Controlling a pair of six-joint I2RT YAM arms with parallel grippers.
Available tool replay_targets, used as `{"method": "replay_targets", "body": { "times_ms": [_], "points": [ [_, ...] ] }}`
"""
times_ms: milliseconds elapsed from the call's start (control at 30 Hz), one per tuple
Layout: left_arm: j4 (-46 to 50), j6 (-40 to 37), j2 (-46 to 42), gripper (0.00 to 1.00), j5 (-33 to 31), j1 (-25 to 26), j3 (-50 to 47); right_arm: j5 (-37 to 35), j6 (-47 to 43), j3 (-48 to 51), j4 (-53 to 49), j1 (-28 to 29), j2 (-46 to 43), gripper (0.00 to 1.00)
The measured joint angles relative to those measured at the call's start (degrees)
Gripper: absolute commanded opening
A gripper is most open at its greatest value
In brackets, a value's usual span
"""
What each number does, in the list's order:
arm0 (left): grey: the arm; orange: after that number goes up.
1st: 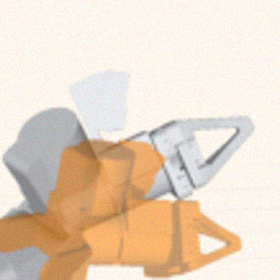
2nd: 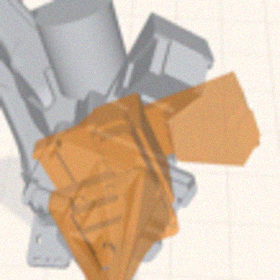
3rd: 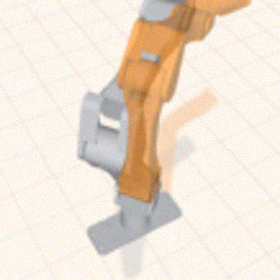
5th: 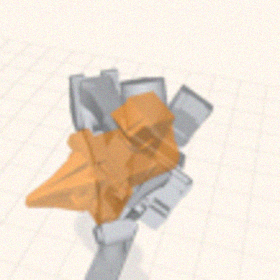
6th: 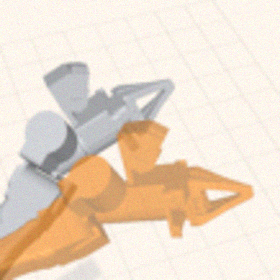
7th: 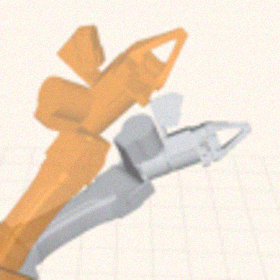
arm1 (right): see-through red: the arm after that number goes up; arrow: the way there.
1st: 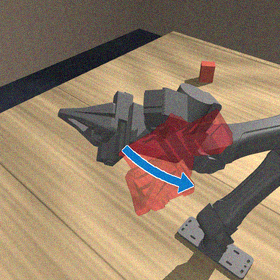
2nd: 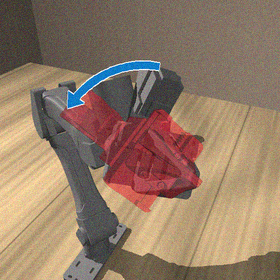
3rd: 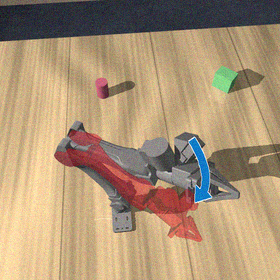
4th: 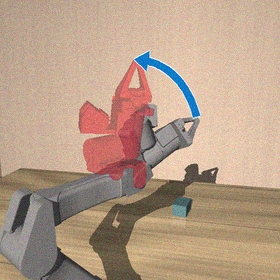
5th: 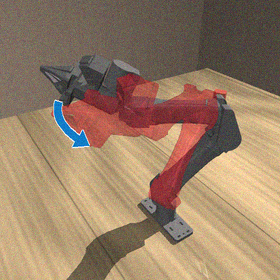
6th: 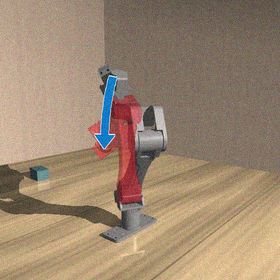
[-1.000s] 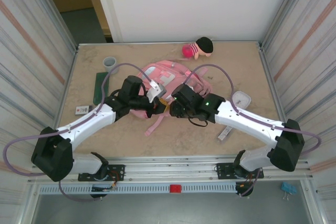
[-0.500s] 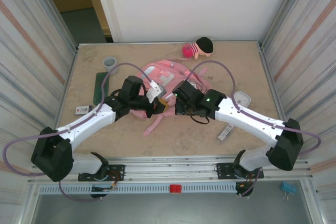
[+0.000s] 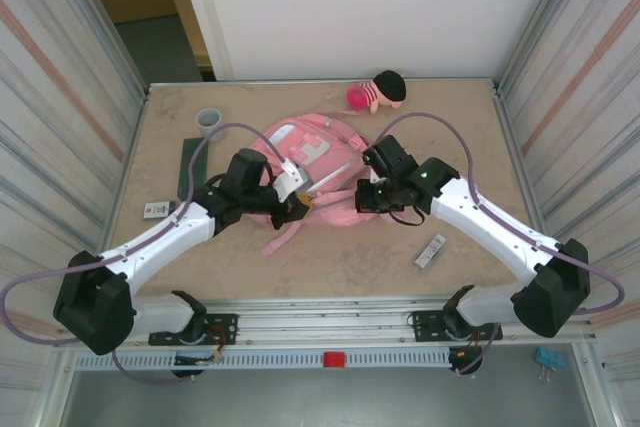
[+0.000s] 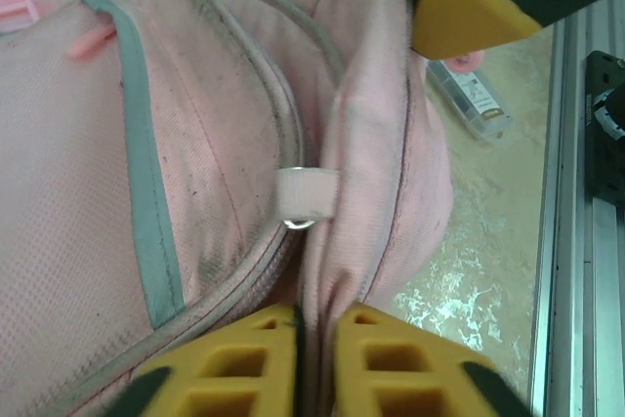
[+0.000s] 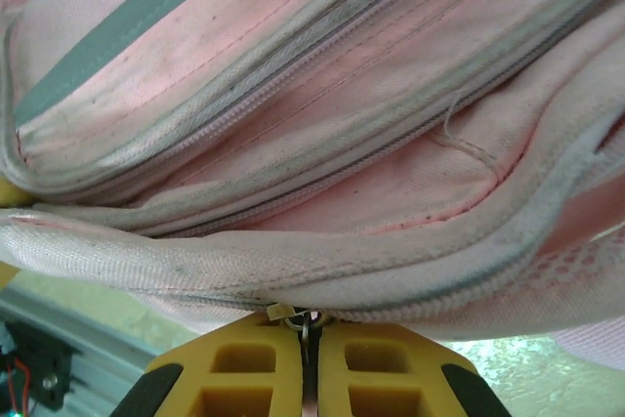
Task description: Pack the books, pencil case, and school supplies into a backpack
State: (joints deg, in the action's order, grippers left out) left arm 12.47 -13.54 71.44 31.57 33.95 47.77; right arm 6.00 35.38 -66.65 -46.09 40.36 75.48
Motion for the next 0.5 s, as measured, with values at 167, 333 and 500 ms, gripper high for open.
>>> {"method": "replay_targets", "body": {
  "times_ms": [167, 333, 500],
  "points": [
    [0.6, 13.0, -4.4, 0.69, -3.9, -1.0, -0.8, 3.5, -1.7, 2.2, 0.7, 0.1, 0.2, 0.0],
    [2.8, 31.8, -10.5, 0.74, -15.2, -1.1, -2.1, 4.5, -2.7, 3.5, 1.2, 2.1, 1.4, 0.0],
    [3.1, 45.6, -12.4, 0.73, -21.0, -4.3, -10.2, 4.8, -2.6, 4.5, 3.0, 6.1, 2.6, 0.0]
  ]
}}
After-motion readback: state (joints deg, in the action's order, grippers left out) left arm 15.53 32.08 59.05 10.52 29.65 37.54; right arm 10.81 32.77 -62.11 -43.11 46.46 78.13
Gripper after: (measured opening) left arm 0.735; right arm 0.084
